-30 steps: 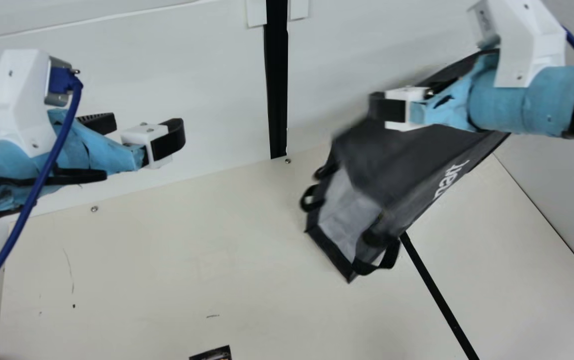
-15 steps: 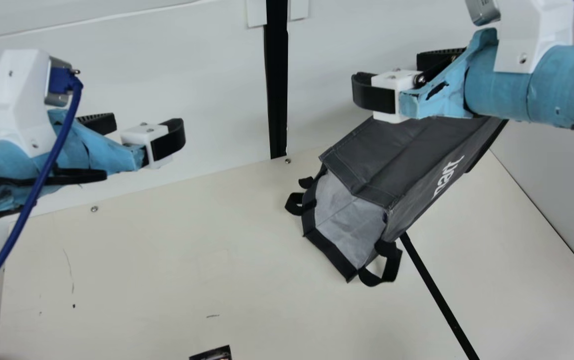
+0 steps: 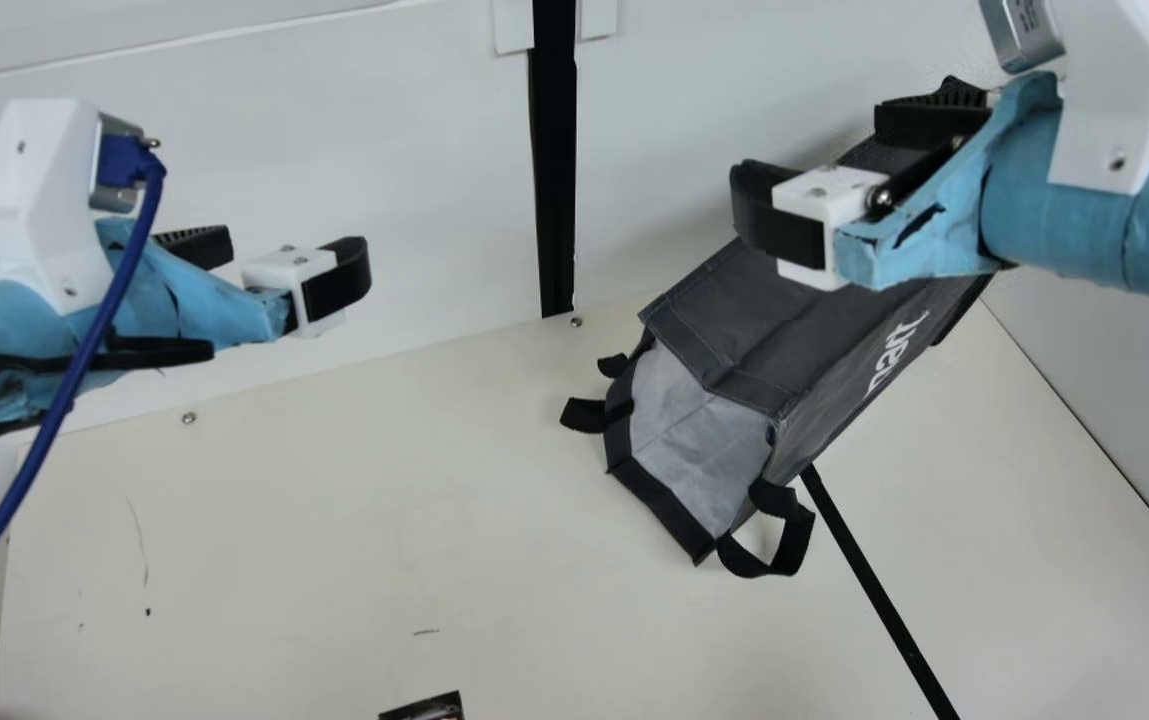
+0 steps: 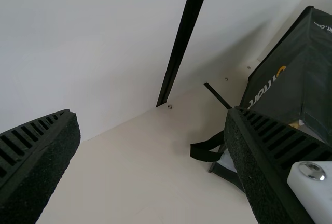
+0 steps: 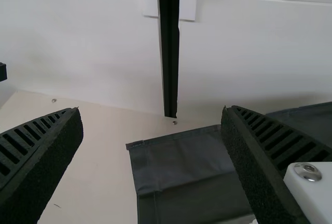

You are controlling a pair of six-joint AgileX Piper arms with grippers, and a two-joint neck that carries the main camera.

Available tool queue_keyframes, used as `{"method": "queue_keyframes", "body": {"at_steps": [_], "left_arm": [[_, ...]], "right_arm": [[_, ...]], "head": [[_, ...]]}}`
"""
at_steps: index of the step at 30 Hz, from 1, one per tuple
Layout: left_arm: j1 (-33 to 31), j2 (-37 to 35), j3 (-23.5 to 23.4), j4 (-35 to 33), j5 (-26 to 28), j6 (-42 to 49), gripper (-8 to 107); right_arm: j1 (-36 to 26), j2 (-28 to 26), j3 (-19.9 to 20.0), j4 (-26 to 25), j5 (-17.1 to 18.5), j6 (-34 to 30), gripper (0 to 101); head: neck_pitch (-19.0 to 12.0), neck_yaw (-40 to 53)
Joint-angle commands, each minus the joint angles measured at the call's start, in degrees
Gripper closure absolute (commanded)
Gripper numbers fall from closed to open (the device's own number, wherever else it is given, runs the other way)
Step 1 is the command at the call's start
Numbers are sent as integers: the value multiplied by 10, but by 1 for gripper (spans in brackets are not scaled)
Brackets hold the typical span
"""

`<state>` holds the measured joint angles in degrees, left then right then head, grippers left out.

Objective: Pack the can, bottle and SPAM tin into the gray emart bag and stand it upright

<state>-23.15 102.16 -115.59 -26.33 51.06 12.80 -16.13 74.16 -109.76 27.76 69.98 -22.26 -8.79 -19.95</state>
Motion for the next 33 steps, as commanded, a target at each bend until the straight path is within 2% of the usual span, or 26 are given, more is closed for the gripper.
{"method": "queue_keyframes", "body": {"at_steps": [1,8,24,25,28,33], "left_arm": [[0,0,0,0,0,0,9],[0,0,0,0,0,0,9],[0,0,0,0,0,0,9],[0,0,0,0,0,0,9],[0,0,0,0,0,0,9],[0,0,0,0,0,0,9]], "right_arm": [[-5,-10,11,5,-1,-5,6],[-20,-47,70,21,-14,-23,6],[43,-106,245,3,-105,-31,6],[36,-106,229,7,-98,-35,6],[44,-106,246,4,-105,-33,6],[44,-107,247,2,-108,-33,6]], "head": [[-12,0],[-12,0],[-12,0],[-12,0],[-12,0],[-12,0]]}}
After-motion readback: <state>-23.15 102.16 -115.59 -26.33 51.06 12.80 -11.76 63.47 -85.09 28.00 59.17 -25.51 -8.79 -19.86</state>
